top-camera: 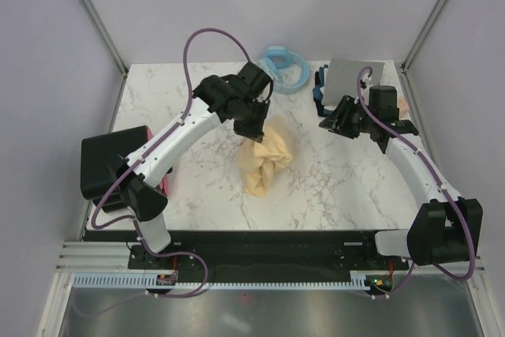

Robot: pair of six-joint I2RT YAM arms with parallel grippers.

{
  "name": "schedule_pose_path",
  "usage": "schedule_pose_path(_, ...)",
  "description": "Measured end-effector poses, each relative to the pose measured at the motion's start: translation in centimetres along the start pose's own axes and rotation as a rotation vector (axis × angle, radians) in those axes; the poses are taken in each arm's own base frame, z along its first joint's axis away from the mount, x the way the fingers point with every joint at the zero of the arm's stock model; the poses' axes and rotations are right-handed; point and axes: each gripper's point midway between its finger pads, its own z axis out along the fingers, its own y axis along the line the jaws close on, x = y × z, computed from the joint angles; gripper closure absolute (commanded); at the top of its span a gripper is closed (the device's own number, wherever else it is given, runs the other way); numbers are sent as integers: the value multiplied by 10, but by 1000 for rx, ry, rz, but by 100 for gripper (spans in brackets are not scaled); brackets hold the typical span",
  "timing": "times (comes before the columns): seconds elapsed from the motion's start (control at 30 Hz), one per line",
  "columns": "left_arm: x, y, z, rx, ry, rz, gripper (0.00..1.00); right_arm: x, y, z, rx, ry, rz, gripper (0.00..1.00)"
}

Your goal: Fold and stack the t-shirts

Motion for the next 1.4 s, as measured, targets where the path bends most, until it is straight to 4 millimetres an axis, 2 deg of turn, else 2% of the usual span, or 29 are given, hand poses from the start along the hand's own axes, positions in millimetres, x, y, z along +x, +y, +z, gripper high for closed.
schedule_pose_path(0.1, 43, 33, 40, -95, 156, 1, 98, 5, -2, 1, 0, 16, 2, 48)
schedule_pose_path(0.2, 78, 62, 65, -163, 283, -19, 98, 8, 2, 1, -15, 27, -4, 48)
schedule_pose_path(0.27, 88, 72, 70, -182, 316, -29, 98, 11, 5, 2, -23, 36, -10, 48)
schedule_pose_path(0.37, 84, 71, 72, -152, 308, -32, 98, 14, 8, 3, -29, 44, -17, 48)
schedule_pose_path(0.53, 79, 47, 76, -59, 303, 12, 98, 10, 8, 1, -10, 28, -23, 47)
schedule_pose_path(0.63, 71, 23, 83, -4, 299, 66, 98, -1, 11, -5, 13, -9, -32, 47)
schedule_pose_path(0.73, 69, -11, 98, 75, 314, 149, 98, -16, 16, -17, 32, -74, -51, 47)
schedule_pose_path(0.83, 76, -49, 104, 173, 337, 218, 98, -25, 21, -28, 41, -128, -66, 46)
schedule_pose_path(0.93, 80, -82, 95, 273, 329, 284, 98, -30, 21, -34, 53, -155, -70, 46)
schedule_pose_path(1.0, 74, -100, 84, 330, 288, 323, 98, -29, 19, -34, 65, -156, -68, 46)
schedule_pose_path(1.07, 68, -105, 74, 350, 249, 343, 98, -28, 16, -33, 75, -148, -64, 46)
schedule_pose_path(1.17, 54, -98, 54, 339, 173, 351, 98, -26, 15, -29, 78, -130, -59, 46)
schedule_pose_path(1.27, 48, -74, 40, 287, 117, 333, 98, -23, 12, -21, 78, -98, -53, 45)
schedule_pose_path(1.37, 53, -39, 49, 214, 139, 282, 97, -18, 8, -15, 80, -70, -48, 44)
schedule_pose_path(1.4, 55, -26, 56, 183, 158, 262, 91, -17, 7, -14, 79, -62, -49, 44)
